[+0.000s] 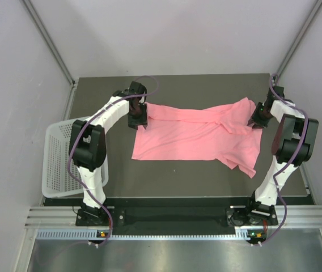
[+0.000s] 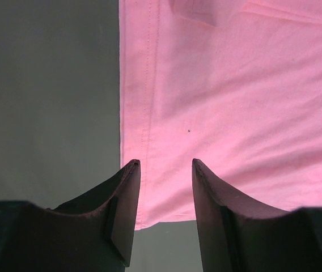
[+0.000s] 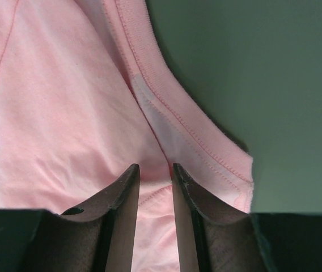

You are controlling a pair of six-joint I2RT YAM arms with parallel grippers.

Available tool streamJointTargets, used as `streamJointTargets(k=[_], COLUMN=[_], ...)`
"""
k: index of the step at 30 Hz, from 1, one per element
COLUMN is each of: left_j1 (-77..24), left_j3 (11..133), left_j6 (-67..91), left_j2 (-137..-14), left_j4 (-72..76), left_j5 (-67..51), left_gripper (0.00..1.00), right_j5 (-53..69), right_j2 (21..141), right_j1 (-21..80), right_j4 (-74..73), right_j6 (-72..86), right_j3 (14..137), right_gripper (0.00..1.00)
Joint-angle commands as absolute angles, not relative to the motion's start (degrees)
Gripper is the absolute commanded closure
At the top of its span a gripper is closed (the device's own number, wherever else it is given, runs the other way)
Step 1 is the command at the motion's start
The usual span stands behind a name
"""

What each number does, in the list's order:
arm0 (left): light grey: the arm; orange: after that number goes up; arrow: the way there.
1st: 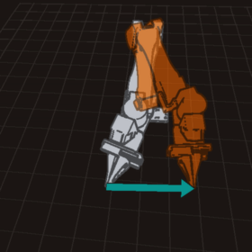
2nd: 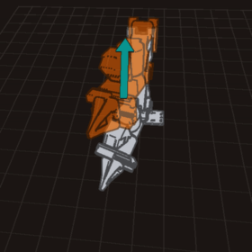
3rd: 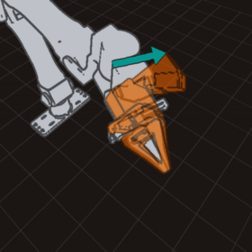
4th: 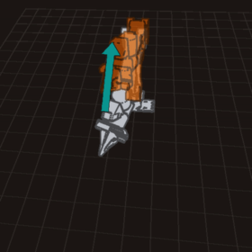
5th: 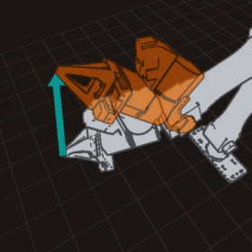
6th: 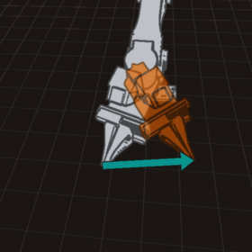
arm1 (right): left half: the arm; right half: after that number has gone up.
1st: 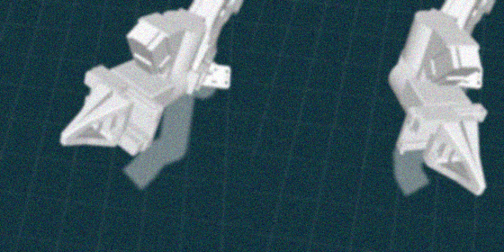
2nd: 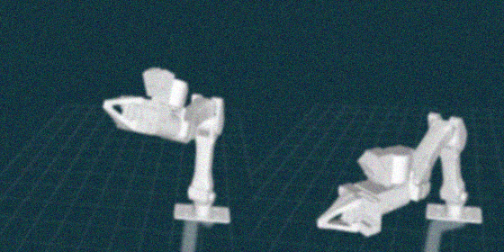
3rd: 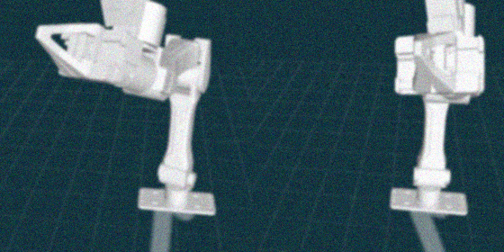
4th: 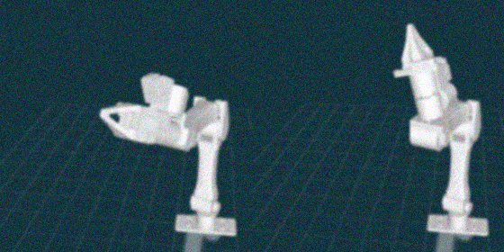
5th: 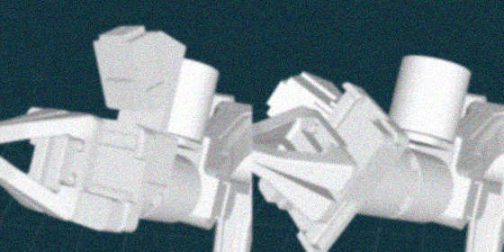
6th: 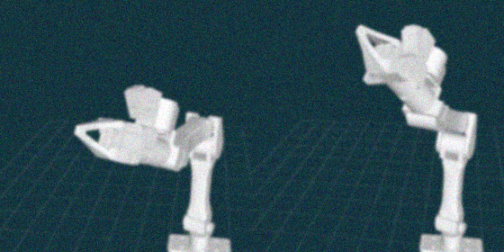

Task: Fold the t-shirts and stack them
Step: Fold the tshirt

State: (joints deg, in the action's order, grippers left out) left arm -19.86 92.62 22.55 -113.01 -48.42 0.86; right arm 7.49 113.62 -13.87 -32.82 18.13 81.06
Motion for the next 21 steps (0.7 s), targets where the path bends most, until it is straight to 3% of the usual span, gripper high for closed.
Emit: streamJointTargets(k=[1, 15, 21], left_j1=[-19.60, -19.60, -19.60], left_j3=[92.64, 92.29, 92.46], left_j6=[22.41, 22.50, 22.50], left_j2=[-110.13, -109.51, -109.42], left_j4=[-47.55, -47.64, -47.46], left_j5=[0.26, 0.26, 0.35], left_gripper=[0.53, 0.53, 0.53], right_j5=[9.31, 6.67, 11.33], right_j2=[113.11, 112.59, 112.33], right_j1=[-13.01, -13.18, -13.10], right_j4=[-31.38, -31.56, -29.80], right_j6=[18.19, 16.26, 18.81], right_j3=[80.77, 79.98, 78.31], right_gripper=[0.69, 0.70, 0.79])
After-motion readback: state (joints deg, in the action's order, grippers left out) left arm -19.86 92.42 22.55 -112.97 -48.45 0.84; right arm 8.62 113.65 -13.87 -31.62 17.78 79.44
